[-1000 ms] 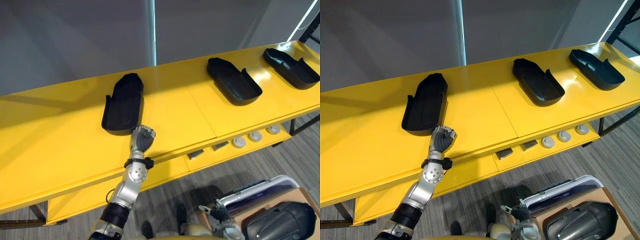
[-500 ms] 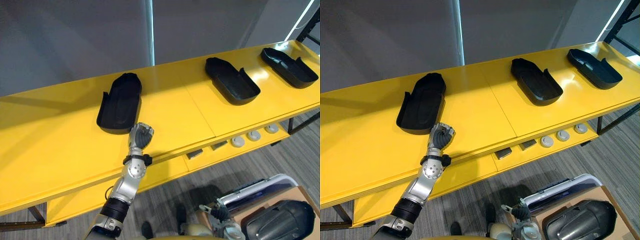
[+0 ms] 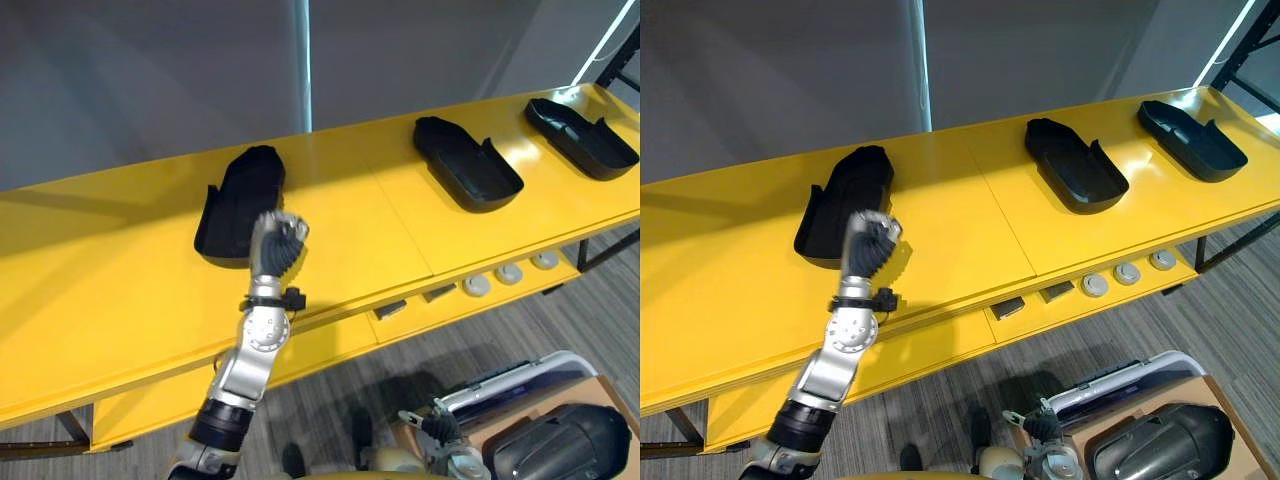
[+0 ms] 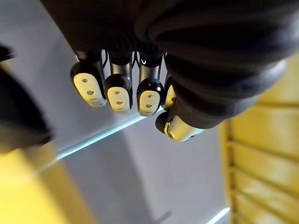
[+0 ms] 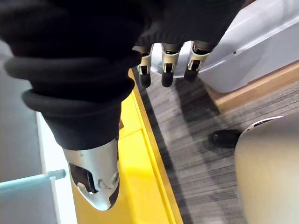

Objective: Walk over and take plastic housings, then place them on the shelf

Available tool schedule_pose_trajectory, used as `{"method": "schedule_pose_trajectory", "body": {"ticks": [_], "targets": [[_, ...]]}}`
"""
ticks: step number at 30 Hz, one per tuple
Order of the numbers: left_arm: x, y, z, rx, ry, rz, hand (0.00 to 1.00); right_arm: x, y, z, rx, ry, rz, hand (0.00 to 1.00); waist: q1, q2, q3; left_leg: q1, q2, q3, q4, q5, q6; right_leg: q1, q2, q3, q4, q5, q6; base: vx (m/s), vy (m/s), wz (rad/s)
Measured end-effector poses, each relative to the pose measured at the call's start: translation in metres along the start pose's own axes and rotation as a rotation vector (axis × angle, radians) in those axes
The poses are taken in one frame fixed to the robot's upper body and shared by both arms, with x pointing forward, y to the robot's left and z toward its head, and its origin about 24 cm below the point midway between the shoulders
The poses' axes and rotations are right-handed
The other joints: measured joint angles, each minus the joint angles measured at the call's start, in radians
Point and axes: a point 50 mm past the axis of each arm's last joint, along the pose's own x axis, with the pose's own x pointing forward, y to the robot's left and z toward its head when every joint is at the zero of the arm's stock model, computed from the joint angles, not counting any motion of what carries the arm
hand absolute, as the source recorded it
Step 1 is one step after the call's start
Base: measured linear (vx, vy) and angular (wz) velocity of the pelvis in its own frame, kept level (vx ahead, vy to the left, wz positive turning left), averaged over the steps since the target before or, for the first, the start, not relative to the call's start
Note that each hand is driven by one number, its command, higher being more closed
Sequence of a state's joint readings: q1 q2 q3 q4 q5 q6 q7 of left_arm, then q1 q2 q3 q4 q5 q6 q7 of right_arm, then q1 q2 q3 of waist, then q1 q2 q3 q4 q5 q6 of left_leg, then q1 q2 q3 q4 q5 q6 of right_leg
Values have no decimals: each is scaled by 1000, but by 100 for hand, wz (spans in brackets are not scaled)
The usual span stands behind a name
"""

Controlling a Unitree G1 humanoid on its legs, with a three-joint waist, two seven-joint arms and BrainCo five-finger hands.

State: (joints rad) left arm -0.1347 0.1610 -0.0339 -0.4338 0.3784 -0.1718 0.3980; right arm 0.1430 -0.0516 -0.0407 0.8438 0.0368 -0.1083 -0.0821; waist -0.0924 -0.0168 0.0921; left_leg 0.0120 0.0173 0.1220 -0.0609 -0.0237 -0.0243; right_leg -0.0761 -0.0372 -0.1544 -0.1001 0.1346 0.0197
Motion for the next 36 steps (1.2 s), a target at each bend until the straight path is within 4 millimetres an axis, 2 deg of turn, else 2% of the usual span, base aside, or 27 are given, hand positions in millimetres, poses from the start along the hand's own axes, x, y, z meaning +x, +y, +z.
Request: {"method": "schedule_pose_trajectory", "body": {"ticks": [1,3,4,6,8,9,10,11,13,14,15,18,19,21,23,25,30,36], "targets": [[1,13,0,16,-7,50,100,0,0,-1,6,3,-2,0,0,2,1,3,0,-8,1,0,0,8,0,-7,0,-3,0,-19,12,34],[-4,71,-10,130,25,286,100,0,-3,-2,-3,7,-7,0,13,10,1,5,1,-38,5,-2,-4,24,-1,-36,0,-11,-5,-25,6,38],[-12,101,-16,146,65,430,100,0,-6,-4,-9,16,-11,0,32,11,2,2,2,-46,5,-3,-5,24,-1,-43,0,-13,-7,-23,1,28],[-28,134,-24,181,126,582,100,-1,-11,-8,-2,35,-29,0,55,12,3,0,3,-60,5,-3,-5,30,0,-57,0,-16,-8,-8,0,25],[-58,164,-37,245,249,716,100,-1,-19,-10,22,47,-62,0,71,12,3,3,2,-92,8,-2,-5,49,-3,-87,0,-25,-7,9,8,42],[-68,169,-42,262,295,730,100,-1,-20,-11,26,48,-67,0,80,11,2,4,2,-96,8,-2,-6,53,-3,-93,0,-28,-6,9,20,34],[-95,175,-55,297,435,727,100,-2,-22,-11,25,47,-72,0,102,8,0,3,3,-101,8,-3,-6,56,-4,-101,0,-30,-6,3,18,21],[-113,176,-64,314,535,723,100,-1,-21,-7,25,33,-70,0,113,7,-1,-1,2,-104,8,-3,-6,57,-6,-109,0,-32,-6,-2,21,26],[-146,175,-77,319,714,714,100,0,-18,2,27,-4,-62,0,113,6,-1,-2,2,-115,10,-8,1,65,-10,-128,0,-37,-6,1,17,26],[-173,170,-89,304,867,678,100,0,-14,9,28,-35,-52,0,112,5,-2,1,2,-114,18,-13,6,75,-11,-137,1,-43,-6,14,22,17],[-202,163,-100,294,1028,624,0,1,-11,17,27,-66,-41,0,116,5,-4,0,4,-110,36,-26,6,79,-11,-139,8,-51,-4,14,21,7],[-269,134,-117,190,1383,503,0,1,0,28,17,-114,-5,0,115,-2,-12,2,16,-91,71,-43,-3,82,-11,-142,40,-74,-4,25,7,-3],[-279,127,-119,158,1435,480,0,1,1,28,18,-113,-2,0,115,-4,-14,3,17,-91,72,-44,-3,83,-11,-143,44,-79,-3,46,-1,4],[-311,96,-123,68,1611,342,0,1,3,26,22,-100,-1,0,114,-10,-20,4,18,-91,75,-48,-8,86,-11,-146,45,-84,-1,46,5,4],[-324,78,-124,23,1685,256,0,1,2,26,22,-97,-3,0,110,-10,-21,5,18,-89,74,-48,-9,86,-11,-144,45,-85,0,42,17,-3],[-326,67,-126,1,1705,199,0,1,1,24,24,-91,-8,0,109,-8,-20,15,18,-85,69,-47,-9,89,-10,-139,43,-85,0,45,19,-8],[-319,48,-135,-4,1698,53,0,2,-4,13,30,-39,-30,0,107,16,-33,26,16,-79,57,-44,-4,94,-8,-125,28,-84,2,37,17,-8],[-316,44,-138,40,1674,-65,0,5,-6,14,31,-26,-42,0,102,14,-32,52,18,-67,40,-45,-6,108,0,-111,3,-76,2,36,11,-8]]}}
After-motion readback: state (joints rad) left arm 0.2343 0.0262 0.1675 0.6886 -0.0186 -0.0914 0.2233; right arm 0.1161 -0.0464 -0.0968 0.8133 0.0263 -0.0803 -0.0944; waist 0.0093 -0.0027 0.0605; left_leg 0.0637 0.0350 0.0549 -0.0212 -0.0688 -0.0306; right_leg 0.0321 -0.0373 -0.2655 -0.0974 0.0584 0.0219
